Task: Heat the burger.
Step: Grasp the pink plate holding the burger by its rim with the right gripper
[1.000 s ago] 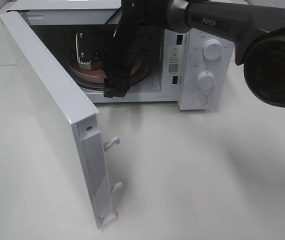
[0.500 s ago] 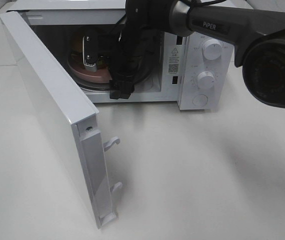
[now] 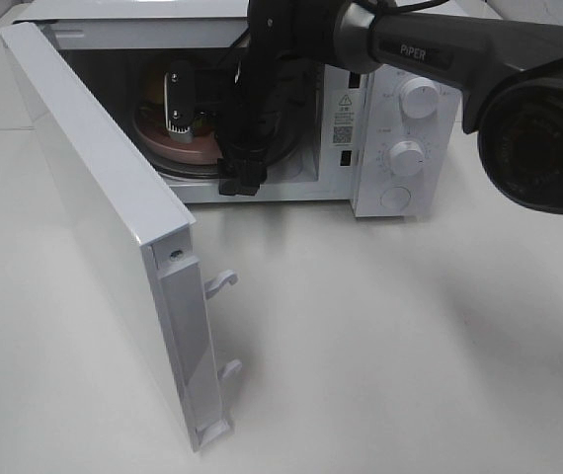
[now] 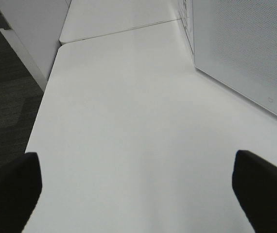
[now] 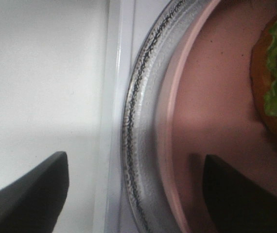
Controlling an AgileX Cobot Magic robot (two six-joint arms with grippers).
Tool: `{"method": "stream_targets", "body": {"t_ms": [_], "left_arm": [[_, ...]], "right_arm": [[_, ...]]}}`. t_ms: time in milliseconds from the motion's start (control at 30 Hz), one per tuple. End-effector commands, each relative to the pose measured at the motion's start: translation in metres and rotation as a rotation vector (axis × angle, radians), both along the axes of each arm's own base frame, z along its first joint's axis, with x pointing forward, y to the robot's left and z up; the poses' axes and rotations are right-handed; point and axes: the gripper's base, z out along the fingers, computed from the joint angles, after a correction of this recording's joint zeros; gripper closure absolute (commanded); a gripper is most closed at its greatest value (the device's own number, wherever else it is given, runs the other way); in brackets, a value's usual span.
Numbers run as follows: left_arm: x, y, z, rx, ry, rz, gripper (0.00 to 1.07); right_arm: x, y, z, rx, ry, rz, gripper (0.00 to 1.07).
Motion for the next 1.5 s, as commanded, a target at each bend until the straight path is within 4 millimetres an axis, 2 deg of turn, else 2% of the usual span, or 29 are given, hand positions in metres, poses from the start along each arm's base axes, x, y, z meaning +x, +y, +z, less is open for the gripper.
{"method": "stream_targets", "body": {"t_ms": [33,300,967,1033,1067,1100,1133,1167,1200,1233,1267,1300,1367,1500], "left_arm": [[-0.002,0.0,0.0,-0.004,-0.025,0.004,0.06],[-0.002,0.0,0.0,-0.004,-0.025,0.004,0.06],[-0.002,0.0,0.0,-0.004,-0.025,0.004,0.06],[-0.002,0.0,0.0,-0.004,-0.025,0.004,0.06],[-0.002,0.0,0.0,-0.004,-0.025,0.004,0.06],[-0.002,0.0,0.0,-0.004,-0.025,0.004,0.06],[-0.002,0.0,0.0,-0.004,-0.025,0.004,0.06],[-0.002,0.0,0.0,-0.004,-0.025,0.004,0.06],[-0.002,0.0,0.0,-0.004,-0.025,0.004,0.06],[-0.002,0.0,0.0,-0.004,-0.025,0.004,0.06],[-0.002,0.0,0.0,-0.004,-0.025,0.004,0.06],[-0.002,0.0,0.0,-0.004,-0.025,0.004,0.06],[-0.002,0.0,0.0,-0.004,-0.025,0.004,0.06],[-0.002,0.0,0.0,-0.004,-0.025,0.004,0.06]], "right_arm": [[0.002,0.0,-0.01,-0.002,0.009,-0.005,0.31],[0.002,0.0,-0.021,-0.015,0.024,0.001,0.31],[-0.001,-0.002,-0.023,-0.042,0.064,0.013,0.34],[-0.002,-0.003,-0.024,-0.049,0.074,0.014,0.42],[-0.002,-0.003,-0.024,-0.049,0.074,0.014,0.42],[-0.002,-0.003,-0.024,-0.05,0.073,0.015,0.53],[-0.002,-0.003,-0.024,-0.05,0.073,0.015,0.53],[-0.002,-0.003,-0.024,-0.052,0.075,0.014,0.59],[-0.002,-0.004,-0.024,-0.057,0.079,0.006,0.75],[-0.002,-0.004,-0.024,-0.057,0.079,0.006,0.75],[-0.003,-0.004,-0.024,-0.063,0.09,-0.007,0.91],[-0.003,-0.004,-0.024,-0.063,0.09,-0.007,0.91],[-0.004,-0.005,-0.025,-0.07,0.102,-0.018,1.07],[-0.005,-0.007,-0.024,-0.086,0.113,-0.019,1.07]]}}
